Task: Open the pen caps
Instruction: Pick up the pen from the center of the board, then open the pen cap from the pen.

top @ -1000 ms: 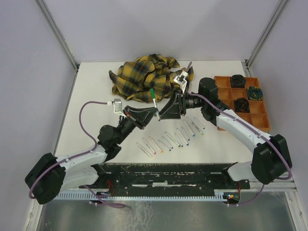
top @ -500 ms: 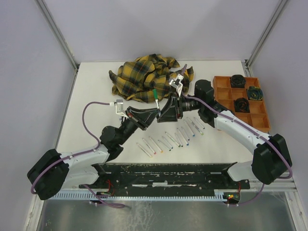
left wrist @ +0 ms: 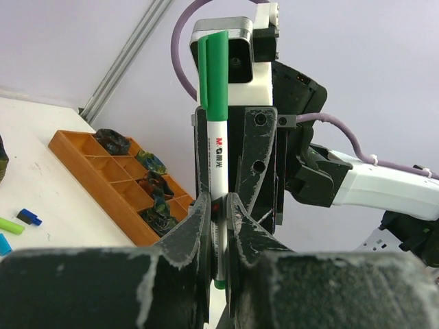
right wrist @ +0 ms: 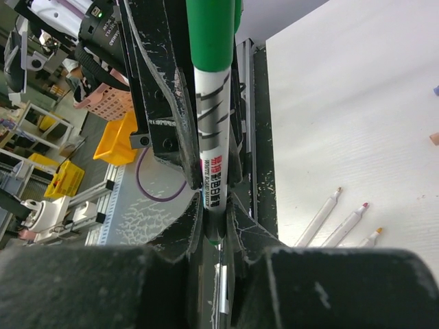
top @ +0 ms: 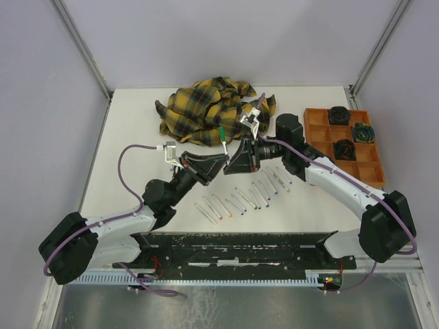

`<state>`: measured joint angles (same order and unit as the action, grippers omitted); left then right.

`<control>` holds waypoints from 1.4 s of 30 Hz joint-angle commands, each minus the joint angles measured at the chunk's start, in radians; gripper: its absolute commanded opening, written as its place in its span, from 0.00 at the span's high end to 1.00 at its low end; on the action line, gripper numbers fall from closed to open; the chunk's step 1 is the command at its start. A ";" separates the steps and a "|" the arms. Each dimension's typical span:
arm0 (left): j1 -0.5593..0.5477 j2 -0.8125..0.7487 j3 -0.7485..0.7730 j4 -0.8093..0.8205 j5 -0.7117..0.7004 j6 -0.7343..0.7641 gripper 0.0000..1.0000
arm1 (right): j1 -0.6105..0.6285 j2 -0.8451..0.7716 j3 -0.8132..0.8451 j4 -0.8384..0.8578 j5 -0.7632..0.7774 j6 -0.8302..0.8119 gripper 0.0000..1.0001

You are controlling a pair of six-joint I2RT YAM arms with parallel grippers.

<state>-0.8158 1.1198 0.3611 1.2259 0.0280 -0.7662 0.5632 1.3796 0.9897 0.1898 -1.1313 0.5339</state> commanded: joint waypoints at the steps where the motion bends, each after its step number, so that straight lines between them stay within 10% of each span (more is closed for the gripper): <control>1: -0.003 -0.003 0.042 0.021 -0.016 -0.023 0.95 | 0.007 -0.002 0.051 -0.011 -0.005 -0.030 0.89; 8: 0.022 -0.035 0.042 -0.027 0.032 -0.031 0.44 | 0.006 0.001 0.090 -0.080 -0.055 -0.059 0.99; 20: 0.237 0.040 0.185 0.073 0.503 -0.235 0.31 | 0.009 0.010 0.115 -0.091 -0.173 -0.061 1.00; 42: 0.292 0.096 0.325 0.033 0.606 -0.296 0.81 | 0.027 0.001 0.123 -0.124 -0.204 -0.110 1.00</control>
<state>-0.5343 1.2266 0.6437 1.2274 0.6067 -1.0241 0.5838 1.3895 1.0607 0.0757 -1.3090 0.4606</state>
